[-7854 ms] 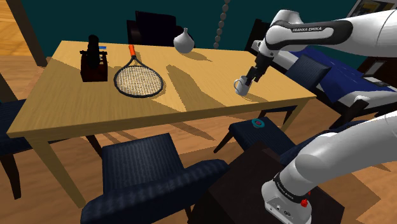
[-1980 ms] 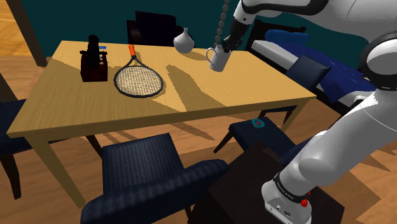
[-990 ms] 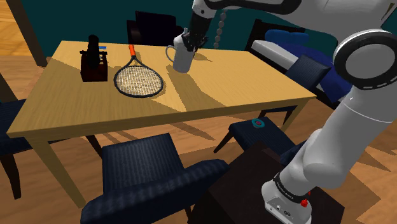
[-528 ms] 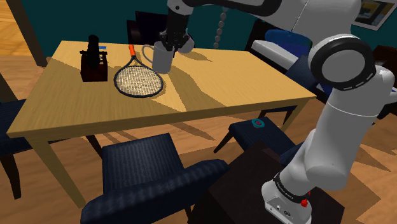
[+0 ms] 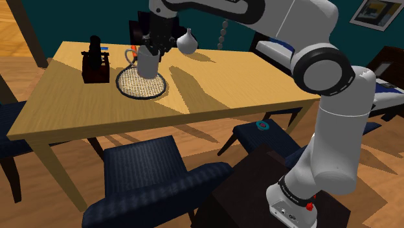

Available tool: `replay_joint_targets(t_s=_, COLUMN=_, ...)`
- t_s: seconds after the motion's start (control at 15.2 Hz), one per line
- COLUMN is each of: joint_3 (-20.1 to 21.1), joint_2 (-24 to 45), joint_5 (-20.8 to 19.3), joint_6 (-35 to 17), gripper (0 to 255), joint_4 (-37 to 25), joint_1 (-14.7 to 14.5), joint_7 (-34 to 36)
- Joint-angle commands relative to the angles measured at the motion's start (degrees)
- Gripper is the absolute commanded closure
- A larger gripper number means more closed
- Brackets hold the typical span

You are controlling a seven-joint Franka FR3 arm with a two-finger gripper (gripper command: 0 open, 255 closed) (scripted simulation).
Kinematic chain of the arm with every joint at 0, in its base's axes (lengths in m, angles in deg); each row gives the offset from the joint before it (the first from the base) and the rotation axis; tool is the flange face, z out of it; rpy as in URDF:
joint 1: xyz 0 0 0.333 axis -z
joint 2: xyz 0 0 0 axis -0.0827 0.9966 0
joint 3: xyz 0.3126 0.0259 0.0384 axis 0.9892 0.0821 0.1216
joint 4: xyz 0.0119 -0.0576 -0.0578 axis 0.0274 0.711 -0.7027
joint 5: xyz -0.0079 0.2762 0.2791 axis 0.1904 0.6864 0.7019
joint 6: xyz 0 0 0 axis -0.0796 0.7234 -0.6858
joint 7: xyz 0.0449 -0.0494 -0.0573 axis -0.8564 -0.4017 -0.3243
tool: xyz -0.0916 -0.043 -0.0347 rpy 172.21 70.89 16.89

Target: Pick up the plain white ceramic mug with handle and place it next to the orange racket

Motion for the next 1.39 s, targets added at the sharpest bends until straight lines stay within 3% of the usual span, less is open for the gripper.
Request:
replay_joint_targets(t_s=0.0, joint_3=0.02, joint_2=-0.6, joint_5=0.01, joint_6=-2.01, gripper=255, joint_4=2.57, joint_1=0.05, joint_7=0.22)
replay_joint_targets(t_s=1.32, joint_3=-0.11, joint_2=-2.54, joint_5=-0.14, joint_6=-18.45, gripper=255, joint_4=20.98, joint_1=0.67, joint_7=1.25)
